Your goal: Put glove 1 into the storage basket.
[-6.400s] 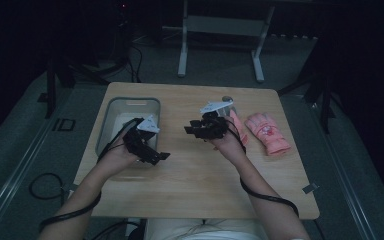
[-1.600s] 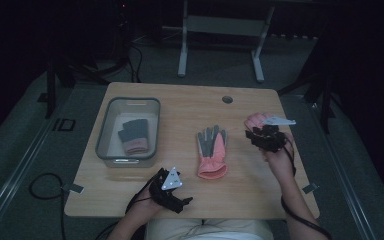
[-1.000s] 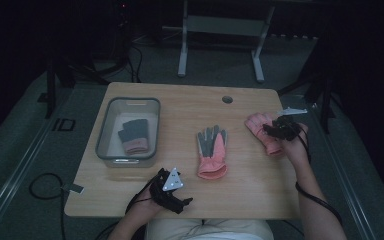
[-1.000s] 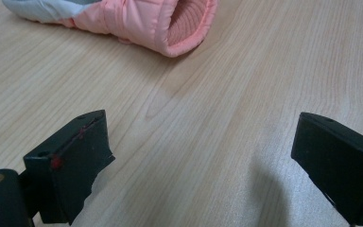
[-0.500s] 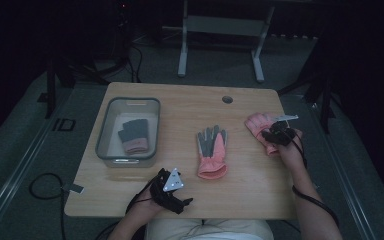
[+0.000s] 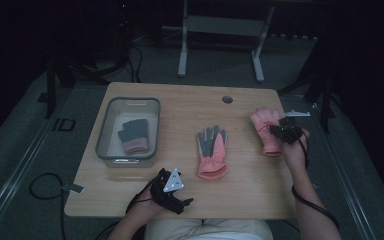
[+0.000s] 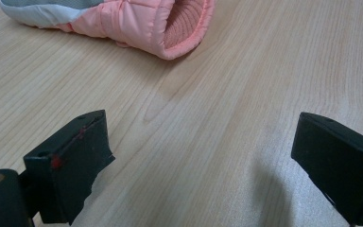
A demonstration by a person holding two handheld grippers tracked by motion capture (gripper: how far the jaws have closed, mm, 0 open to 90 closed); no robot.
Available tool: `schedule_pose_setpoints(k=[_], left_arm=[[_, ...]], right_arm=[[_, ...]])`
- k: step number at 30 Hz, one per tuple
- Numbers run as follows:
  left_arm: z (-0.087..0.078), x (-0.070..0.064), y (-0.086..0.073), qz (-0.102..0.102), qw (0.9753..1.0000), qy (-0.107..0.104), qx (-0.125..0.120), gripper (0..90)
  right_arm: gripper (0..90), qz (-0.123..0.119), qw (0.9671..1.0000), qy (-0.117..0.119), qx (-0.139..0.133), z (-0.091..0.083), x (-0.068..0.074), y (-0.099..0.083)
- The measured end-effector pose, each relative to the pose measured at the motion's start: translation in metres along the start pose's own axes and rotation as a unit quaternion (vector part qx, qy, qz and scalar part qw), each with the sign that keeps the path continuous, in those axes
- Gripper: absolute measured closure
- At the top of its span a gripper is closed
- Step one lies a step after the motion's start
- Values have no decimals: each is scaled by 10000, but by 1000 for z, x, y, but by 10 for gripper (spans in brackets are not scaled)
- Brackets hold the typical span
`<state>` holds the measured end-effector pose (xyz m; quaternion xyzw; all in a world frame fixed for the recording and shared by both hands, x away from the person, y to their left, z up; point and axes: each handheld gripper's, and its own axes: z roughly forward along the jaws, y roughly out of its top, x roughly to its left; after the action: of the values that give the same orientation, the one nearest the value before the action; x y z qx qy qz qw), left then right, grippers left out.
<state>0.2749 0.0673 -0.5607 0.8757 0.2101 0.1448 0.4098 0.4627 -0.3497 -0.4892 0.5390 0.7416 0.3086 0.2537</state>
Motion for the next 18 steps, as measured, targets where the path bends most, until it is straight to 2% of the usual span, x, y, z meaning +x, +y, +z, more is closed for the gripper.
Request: schedule_pose_setpoints(k=[3,5,9,12,15,16,17,18], left_arm=[[0,0,0,-7,10000,-1,2,49],[0,0,0,-13,10000,7,2,49],[0,-1,0,-8,10000,18,1,48],[0,0,0,-40,10000,1,-2,49],[0,1,0,-53,10000,-8,-41,48],[0,1,0,-53,10000,-8,-41,48],[-1,1,0,-53,10000,3,-57,49],[-1,0,0,-42,10000,5,-59,49]], right_arm=[[872,74,9996,6,-284,-28,12,7],[873,46,9991,-73,-405,-45,22,12],[876,242,9980,-154,-564,-71,37,15],[876,424,9969,-187,-635,-86,49,10],[876,510,9963,-193,-671,-92,56,5],[876,520,9961,-209,-682,-95,61,1],[876,657,9954,-190,-671,-100,70,-9],[876,688,9953,-190,-650,-100,74,-13]])
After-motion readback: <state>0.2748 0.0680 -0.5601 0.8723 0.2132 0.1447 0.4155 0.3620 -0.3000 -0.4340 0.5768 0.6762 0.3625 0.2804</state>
